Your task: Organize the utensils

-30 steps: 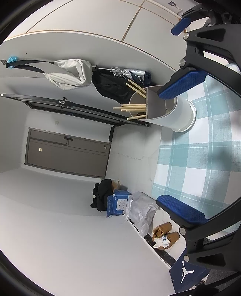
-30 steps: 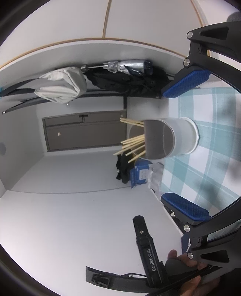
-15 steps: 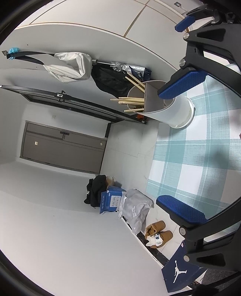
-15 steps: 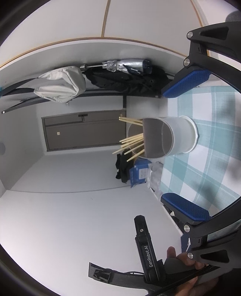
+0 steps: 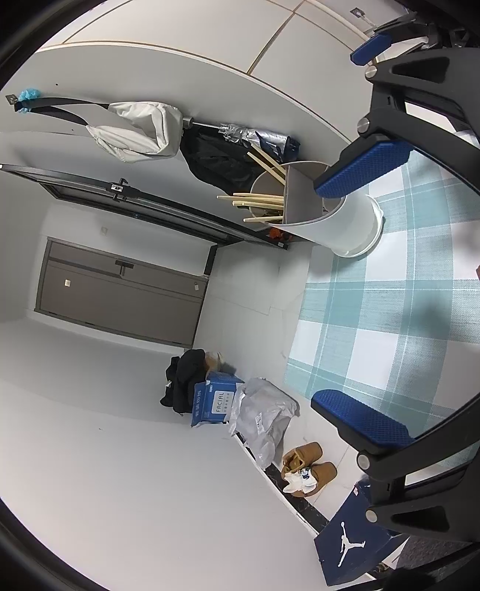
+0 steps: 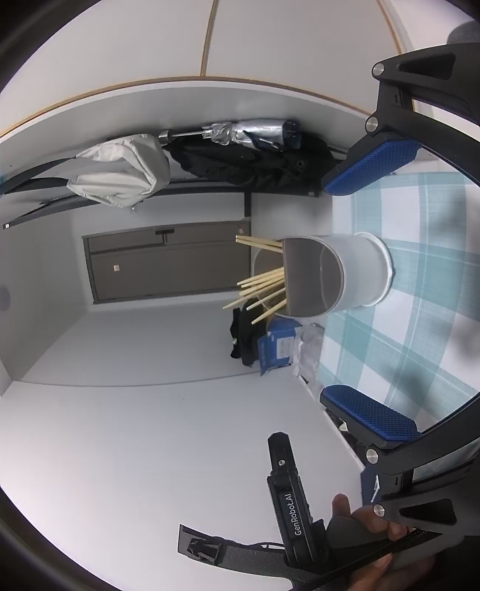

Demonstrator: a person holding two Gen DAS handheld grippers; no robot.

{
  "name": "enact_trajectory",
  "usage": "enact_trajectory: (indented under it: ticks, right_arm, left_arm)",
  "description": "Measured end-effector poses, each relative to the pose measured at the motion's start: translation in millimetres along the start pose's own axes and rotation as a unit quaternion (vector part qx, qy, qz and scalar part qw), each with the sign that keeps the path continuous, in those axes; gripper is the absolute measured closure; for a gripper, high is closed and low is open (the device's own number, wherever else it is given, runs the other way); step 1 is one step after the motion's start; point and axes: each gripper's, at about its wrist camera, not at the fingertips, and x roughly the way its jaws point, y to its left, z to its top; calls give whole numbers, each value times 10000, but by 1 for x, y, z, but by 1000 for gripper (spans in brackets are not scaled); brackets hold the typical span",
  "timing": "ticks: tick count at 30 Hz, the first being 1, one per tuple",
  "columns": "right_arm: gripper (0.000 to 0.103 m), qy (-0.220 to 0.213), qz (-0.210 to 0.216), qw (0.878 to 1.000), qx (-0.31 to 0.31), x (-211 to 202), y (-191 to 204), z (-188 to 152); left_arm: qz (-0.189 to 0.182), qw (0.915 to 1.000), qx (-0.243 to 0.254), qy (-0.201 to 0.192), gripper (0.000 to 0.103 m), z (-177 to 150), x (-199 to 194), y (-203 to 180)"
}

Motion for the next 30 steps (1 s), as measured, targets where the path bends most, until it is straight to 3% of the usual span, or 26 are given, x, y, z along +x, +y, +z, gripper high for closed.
enact_trajectory:
  ticks: [26,30]
  right_arm:
    - [0,30,-34,10000,-16,0,0,0]
    - [0,35,-36,10000,-1,-1,-1,-1]
  left_arm:
    - [-51,9999,143,34,1,-2,-2,-5]
    - [-64,9997,161,183,1,-1,0,-5]
